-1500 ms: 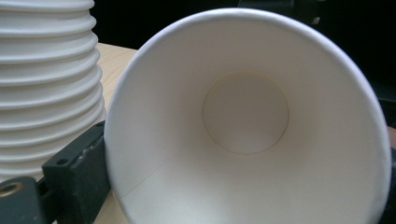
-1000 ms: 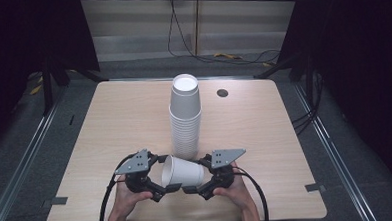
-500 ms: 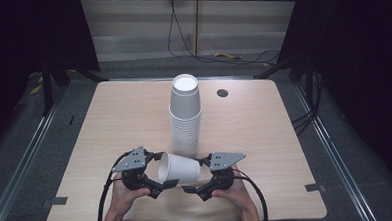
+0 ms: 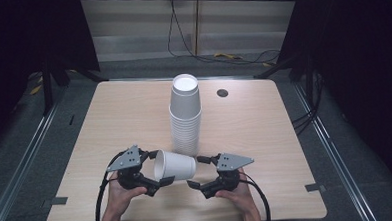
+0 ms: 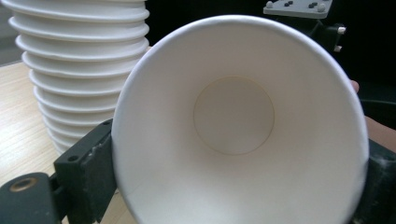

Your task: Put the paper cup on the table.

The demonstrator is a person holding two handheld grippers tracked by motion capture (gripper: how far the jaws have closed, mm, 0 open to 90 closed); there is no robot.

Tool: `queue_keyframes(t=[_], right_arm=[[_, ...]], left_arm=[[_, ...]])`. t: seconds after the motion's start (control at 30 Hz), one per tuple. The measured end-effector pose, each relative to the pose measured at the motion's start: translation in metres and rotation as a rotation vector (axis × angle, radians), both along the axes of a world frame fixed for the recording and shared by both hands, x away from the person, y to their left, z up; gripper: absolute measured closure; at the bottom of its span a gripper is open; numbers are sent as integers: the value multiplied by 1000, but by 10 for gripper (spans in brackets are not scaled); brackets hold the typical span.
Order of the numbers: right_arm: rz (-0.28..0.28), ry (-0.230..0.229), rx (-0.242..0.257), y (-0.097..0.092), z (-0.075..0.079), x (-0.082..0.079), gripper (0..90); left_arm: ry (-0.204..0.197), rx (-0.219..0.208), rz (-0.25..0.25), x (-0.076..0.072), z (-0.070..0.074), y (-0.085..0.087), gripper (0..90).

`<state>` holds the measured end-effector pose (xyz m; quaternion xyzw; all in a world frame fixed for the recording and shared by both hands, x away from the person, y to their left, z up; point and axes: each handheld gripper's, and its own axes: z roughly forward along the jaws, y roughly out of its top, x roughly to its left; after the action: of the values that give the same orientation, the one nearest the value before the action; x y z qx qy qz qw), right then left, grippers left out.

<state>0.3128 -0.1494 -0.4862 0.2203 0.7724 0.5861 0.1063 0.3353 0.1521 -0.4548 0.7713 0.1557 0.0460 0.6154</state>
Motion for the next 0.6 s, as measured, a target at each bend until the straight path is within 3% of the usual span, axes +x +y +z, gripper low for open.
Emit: queue_keyframes(t=[0.13, 0.2, 0.27, 0.37, 0.53, 0.57, 0.6], right_arm=[[-54, -1, 1, -6, -1, 0, 139], [-95, 6, 36, -10, 0, 0, 133], [-193, -37, 38, -13, 1, -2, 135], [-259, -39, 72, -19, 0, -1, 131], [-429, -76, 25, -24, -5, -1, 134], [-496, -107, 11, -25, -4, -3, 134], [-496, -107, 11, -25, -4, -3, 134]], left_arm=[[2, 6, 18, 1, 1, 4, 85], [8, 5, 30, 1, 1, 6, 85], [10, 7, 39, 1, 1, 9, 84], [12, 17, 51, 3, 0, 13, 85], [21, 19, 88, 8, 0, 19, 85], [26, 19, 94, 9, 0, 20, 85], [28, 25, 101, 11, 1, 22, 85]])
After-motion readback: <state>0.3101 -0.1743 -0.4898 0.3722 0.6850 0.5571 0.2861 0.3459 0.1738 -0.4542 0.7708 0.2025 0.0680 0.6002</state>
